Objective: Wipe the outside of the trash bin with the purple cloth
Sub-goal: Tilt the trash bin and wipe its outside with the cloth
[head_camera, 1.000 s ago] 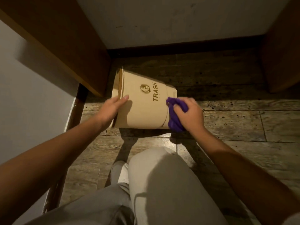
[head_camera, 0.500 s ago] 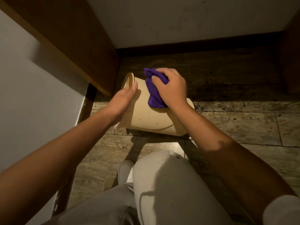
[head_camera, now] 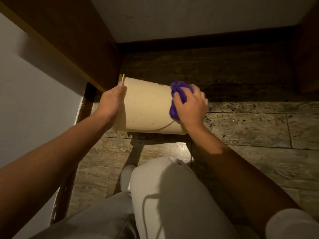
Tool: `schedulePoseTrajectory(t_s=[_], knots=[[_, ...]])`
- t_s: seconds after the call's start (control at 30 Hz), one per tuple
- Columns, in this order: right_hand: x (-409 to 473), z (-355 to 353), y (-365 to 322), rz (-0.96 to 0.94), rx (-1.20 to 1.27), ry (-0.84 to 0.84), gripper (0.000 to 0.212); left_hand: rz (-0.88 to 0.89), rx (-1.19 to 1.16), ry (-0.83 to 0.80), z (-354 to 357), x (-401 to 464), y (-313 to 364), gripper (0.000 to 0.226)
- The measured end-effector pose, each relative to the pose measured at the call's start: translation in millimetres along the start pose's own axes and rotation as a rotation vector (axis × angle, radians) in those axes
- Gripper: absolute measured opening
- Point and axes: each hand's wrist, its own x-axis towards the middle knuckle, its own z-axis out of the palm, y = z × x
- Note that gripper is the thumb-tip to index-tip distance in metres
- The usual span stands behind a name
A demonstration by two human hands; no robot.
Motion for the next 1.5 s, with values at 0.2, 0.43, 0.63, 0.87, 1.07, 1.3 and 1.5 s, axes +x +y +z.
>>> schedulePoseTrajectory(t_s=[0.2,0.43,0.63,0.87,1.07,1.3,1.5], knots=[[10.6,-23.7,40.4,0.138,-0.06,-0.068,0.043,0.049,0.064,-0.011,10.7,0.9,11.8,0.064],[2.7,-36.7,-29.5,-0.124,0.279,0.059,0.04,0.044,0.044,-0.292,17.1,1.6,41.1,0.041],[-22.2,-11.3,-14.2,-0.069,0.14,0.077,0.043,0.049,0.057,-0.129,23.2,-1.2,28.0,0.069],[7.4,-28.4,22.2,0.213,0.202,0.059,0.043,0.045,0.052,-0.077,15.2,8.4,27.2,0.082],[34.8,-64.5,-43.9,-0.018,0.503,0.117,0.037,0.192,0.0,-0.273,16.1,10.8,40.4,0.045],[15.8,-27.1,-113.4,-0.082,0.342,-0.08,0.044,0.208,-0.013,-0.048,48.5,-7.2,18.5,0.051],[5.9,-7.0,-54.3,0.035,0.258,0.036,0.04,0.301,0.132,-0.152,37.1,-13.4,7.3,0.034]])
